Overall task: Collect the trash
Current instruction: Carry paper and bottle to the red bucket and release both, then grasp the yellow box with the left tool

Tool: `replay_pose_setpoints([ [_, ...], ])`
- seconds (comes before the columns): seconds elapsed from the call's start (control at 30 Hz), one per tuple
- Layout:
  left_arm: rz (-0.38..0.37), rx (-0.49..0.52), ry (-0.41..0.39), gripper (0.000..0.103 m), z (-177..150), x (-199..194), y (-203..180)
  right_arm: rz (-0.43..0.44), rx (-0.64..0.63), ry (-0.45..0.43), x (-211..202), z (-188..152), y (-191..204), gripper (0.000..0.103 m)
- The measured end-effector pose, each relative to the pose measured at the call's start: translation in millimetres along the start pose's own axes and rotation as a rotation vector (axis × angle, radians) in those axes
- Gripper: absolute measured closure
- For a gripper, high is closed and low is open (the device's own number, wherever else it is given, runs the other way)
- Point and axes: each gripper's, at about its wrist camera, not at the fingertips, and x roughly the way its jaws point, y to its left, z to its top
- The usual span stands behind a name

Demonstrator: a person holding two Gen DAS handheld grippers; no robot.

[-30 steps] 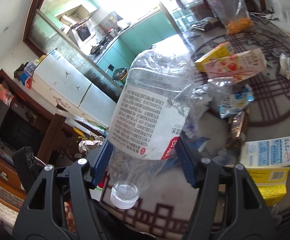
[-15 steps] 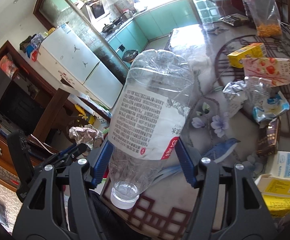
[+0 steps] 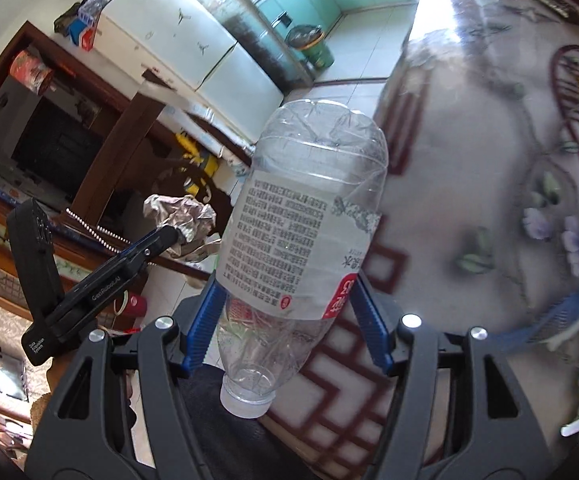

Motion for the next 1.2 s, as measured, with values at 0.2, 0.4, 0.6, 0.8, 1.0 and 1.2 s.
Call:
replay_pose_setpoints([
  [0.2, 0.020, -0.009, 0.027, 0.073, -3.7, 14.5, 8.2, -0.025, -0.050, 0.011, 14.7, 4.7, 18.8, 0.036],
  [0.4, 0.022, -0.060, 0.028, 0.066, -3.0, 20.6, 11.0, -0.008, -0.032, -0.028, 0.4, 4.5, 14.1, 0.013],
  [0.6, 0.013, -0.060, 0.009, 0.058, -4.0, 13.8, 1.1, -0.037, -0.035, -0.058, -35.6, -10.4, -3.2, 0.013],
  [0.8, -0.049, -0.014, -0.020, 0.058, -8.9, -1.4, -30.5, -0.135, -0.070, -0.107, -88.8, -38.3, -32.5, 0.013],
  [1.0, -0.154, 0.036, -0.025, 0.058, -18.2, -13.1, -80.6, -0.273, -0.044, -0.201, -151.5, -65.4, -73.5, 0.013],
  [1.2, -0.268, 0.176, 0.013, 0.058, -35.6, -20.8, -147.5, -0.408, 0.094, -0.287, -202.7, -67.4, -136.5, 0.013],
])
